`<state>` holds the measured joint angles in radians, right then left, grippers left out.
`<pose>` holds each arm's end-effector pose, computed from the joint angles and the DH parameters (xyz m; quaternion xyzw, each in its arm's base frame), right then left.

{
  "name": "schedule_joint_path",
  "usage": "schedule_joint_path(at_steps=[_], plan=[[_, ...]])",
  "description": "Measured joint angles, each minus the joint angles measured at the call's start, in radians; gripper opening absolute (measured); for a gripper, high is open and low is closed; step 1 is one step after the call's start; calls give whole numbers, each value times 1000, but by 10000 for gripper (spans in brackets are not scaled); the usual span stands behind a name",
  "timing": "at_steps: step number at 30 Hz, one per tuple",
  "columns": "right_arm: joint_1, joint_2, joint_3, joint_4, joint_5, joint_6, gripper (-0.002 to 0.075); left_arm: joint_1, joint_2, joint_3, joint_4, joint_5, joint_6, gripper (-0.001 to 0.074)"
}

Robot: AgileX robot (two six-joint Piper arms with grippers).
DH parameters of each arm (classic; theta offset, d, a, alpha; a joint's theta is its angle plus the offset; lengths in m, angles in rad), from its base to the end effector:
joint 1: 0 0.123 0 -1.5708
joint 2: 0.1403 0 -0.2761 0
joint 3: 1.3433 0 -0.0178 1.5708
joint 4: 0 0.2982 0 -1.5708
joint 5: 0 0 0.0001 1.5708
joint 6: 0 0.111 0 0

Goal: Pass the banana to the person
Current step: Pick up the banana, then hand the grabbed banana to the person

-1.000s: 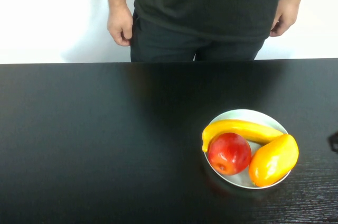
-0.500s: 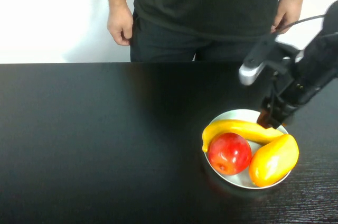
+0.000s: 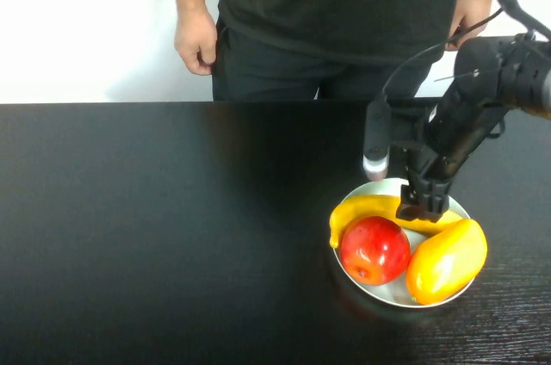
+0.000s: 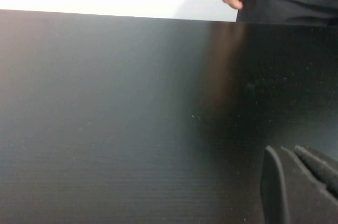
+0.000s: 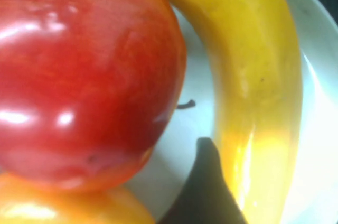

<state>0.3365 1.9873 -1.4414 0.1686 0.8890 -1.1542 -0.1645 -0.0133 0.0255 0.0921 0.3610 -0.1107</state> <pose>0.4164 0.1610 0.1341 -0.6382 0.7585 0.0209 0.1300 0.1275 -0.0175 0.1668 0.0462 0.7989 -0.0436 0.5981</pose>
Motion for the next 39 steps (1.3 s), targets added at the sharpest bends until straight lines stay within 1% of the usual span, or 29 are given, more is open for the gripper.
schedule_joint_path(at_steps=[20,22,23,24,26,30,32,39], plan=[[1,119,-8,-22,-123,-25,452,0,0,0,0,0,0,-4],[1,124,-8,-20,-125,-25,430,0,0,0,0,0,0,-4],[1,124,-8,-18,-125,-25,402,0,0,0,0,0,0,-4],[1,124,-11,-18,-125,-17,370,0,0,0,0,0,0,-4],[1,124,-11,-16,-125,5,273,0,0,0,0,0,0,-4],[1,96,-11,-28,-113,42,269,0,0,0,0,0,0,-4],[2,59,-11,-51,-101,90,269,0,0,0,0,0,0,-4],[40,-172,-11,-183,21,272,269,0,0,0,0,0,0,-4]])
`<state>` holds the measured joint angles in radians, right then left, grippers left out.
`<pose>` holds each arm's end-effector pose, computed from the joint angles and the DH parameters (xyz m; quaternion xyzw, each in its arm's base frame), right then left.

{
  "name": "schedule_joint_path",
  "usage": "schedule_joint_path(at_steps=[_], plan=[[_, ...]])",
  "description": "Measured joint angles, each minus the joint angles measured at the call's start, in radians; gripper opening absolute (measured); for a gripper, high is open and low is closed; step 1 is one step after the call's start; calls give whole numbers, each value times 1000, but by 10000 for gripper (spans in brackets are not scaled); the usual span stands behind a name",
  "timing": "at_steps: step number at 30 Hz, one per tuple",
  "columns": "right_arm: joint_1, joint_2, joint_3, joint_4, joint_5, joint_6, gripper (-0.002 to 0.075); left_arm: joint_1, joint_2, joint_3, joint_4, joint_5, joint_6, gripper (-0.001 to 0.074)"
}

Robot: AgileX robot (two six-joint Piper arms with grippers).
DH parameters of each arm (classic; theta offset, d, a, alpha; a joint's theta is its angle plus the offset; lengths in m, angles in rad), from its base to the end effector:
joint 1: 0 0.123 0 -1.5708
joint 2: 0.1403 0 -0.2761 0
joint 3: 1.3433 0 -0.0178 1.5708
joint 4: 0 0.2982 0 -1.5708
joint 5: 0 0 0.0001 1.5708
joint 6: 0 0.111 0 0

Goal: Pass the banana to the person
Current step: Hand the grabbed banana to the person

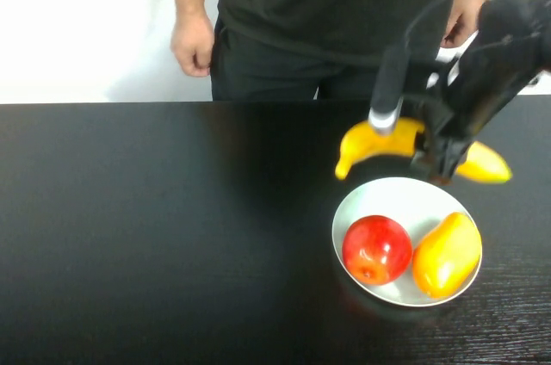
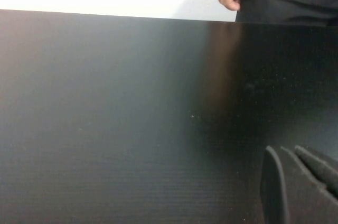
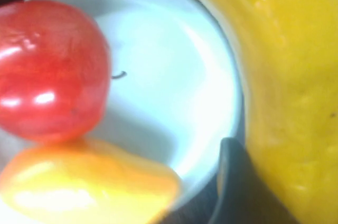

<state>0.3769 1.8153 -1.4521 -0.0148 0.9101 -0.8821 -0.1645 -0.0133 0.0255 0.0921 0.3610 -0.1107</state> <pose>0.4068 0.1596 0.2119 -0.5806 0.7914 -0.0542 0.1834 0.1275 -0.0175 0.1668 0.0462 0.7989 -0.0436 0.5981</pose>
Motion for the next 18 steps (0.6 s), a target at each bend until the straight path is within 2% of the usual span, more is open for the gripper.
schedule_joint_path(at_steps=[8,13,18], plan=[[122,-265,-78,-165,75,161,269,0,0,0,0,0,0,-4],[228,-274,-198,-241,99,186,269,0,0,0,0,0,0,-4],[305,-181,-313,-266,119,189,269,0,0,0,0,0,0,-4]])
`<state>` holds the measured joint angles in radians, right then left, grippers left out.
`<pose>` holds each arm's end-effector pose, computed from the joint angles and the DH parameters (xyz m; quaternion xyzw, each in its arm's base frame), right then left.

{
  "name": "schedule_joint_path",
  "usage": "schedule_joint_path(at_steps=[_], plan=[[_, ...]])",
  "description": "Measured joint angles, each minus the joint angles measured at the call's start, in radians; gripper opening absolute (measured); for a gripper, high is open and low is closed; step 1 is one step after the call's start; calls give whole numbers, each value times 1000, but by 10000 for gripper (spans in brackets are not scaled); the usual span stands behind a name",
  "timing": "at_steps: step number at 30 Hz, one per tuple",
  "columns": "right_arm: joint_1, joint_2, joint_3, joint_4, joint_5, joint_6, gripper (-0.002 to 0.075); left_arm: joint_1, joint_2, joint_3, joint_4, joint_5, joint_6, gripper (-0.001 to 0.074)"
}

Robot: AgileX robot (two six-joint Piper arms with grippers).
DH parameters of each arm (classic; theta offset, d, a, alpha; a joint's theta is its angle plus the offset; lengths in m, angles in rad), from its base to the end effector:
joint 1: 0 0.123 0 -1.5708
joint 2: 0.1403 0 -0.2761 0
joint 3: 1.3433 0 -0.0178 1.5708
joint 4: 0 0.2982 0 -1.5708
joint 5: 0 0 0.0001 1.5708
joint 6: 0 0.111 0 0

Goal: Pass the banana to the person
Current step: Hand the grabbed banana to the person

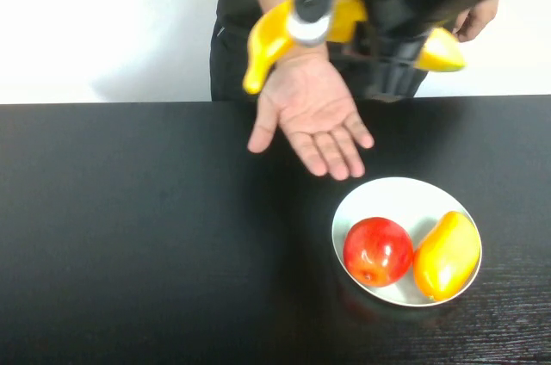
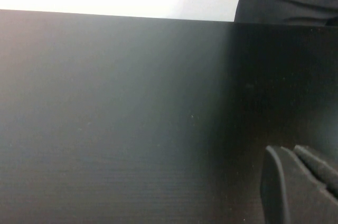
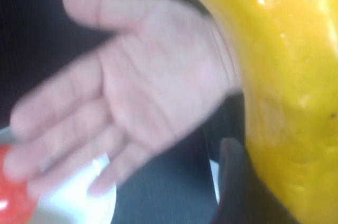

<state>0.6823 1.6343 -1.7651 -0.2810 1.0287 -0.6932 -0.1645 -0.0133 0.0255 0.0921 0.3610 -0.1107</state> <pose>0.3417 0.2436 0.3984 -0.6012 0.6961 -0.1402 0.3665 0.1275 -0.0175 0.1668 0.0462 0.7989 -0.0436 0.5981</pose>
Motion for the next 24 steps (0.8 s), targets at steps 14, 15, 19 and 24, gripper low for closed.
schedule_joint_path(at_steps=[14,15,19,24], plan=[[15,226,-96,-34,26,0,268,0,0,-2,0,0,0,-4],[15,228,-96,-36,26,0,268,0,0,-2,0,0,0,-4],[15,230,-96,-36,26,0,269,0,0,-2,0,0,0,-4],[15,230,-96,-42,45,0,364,0,0,-2,0,0,0,-4]])
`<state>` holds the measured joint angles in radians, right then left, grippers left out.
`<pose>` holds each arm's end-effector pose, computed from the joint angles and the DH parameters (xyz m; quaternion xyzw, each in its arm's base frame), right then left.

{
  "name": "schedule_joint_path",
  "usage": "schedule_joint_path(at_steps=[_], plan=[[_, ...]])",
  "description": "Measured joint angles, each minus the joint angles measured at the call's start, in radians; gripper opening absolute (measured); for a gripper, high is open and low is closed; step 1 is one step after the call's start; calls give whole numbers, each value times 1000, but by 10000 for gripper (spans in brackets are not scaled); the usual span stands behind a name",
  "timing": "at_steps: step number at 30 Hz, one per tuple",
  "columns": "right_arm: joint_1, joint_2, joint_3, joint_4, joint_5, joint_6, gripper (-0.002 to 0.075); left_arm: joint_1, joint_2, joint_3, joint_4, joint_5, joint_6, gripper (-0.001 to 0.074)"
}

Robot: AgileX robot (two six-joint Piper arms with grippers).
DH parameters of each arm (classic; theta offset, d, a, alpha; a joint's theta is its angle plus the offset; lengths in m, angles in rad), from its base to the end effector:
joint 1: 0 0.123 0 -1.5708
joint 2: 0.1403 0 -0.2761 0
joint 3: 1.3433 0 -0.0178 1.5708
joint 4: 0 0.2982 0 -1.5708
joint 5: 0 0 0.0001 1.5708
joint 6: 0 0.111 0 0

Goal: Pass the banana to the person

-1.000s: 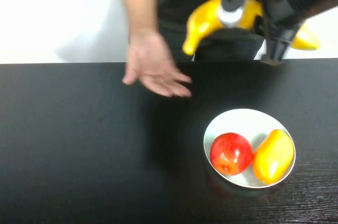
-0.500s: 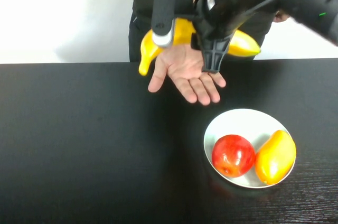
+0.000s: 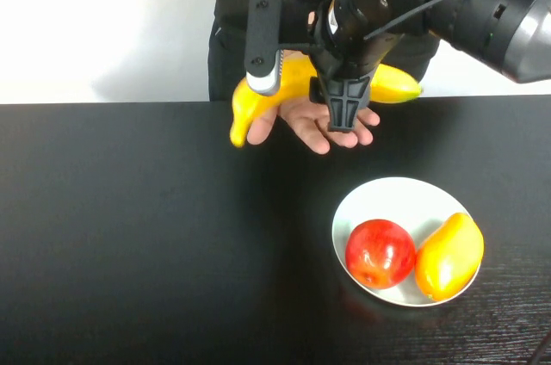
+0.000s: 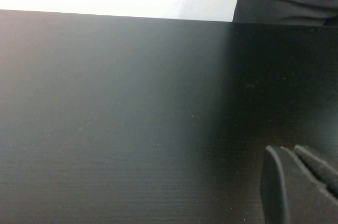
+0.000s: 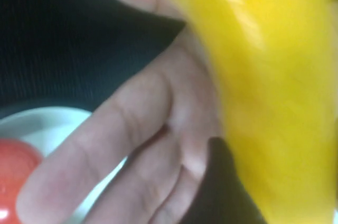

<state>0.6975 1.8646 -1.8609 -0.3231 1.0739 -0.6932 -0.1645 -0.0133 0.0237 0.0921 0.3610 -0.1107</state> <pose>0.3818 0.2795 0.3283 -0.6312 0.7050 -0.1568 0.2828 0.1274 -0.0175 0.1675 0.0462 0.7983 -0.0437 0.5989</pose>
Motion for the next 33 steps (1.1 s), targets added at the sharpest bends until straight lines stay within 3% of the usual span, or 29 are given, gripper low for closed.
schedule_joint_path(at_steps=[5,14,20,23,29,33], plan=[[0,0,0,-35,42,4,412,0,0,0,0,0,0,-4],[0,-14,0,-44,81,40,417,0,0,0,0,0,0,-4],[21,-68,0,-46,159,178,414,0,0,0,0,0,0,-4],[31,-128,2,-33,165,316,337,0,0,0,0,0,0,-4],[31,-325,148,10,170,508,59,0,0,0,0,0,0,-4],[31,-483,299,44,178,647,5,0,0,0,0,0,0,-4]])
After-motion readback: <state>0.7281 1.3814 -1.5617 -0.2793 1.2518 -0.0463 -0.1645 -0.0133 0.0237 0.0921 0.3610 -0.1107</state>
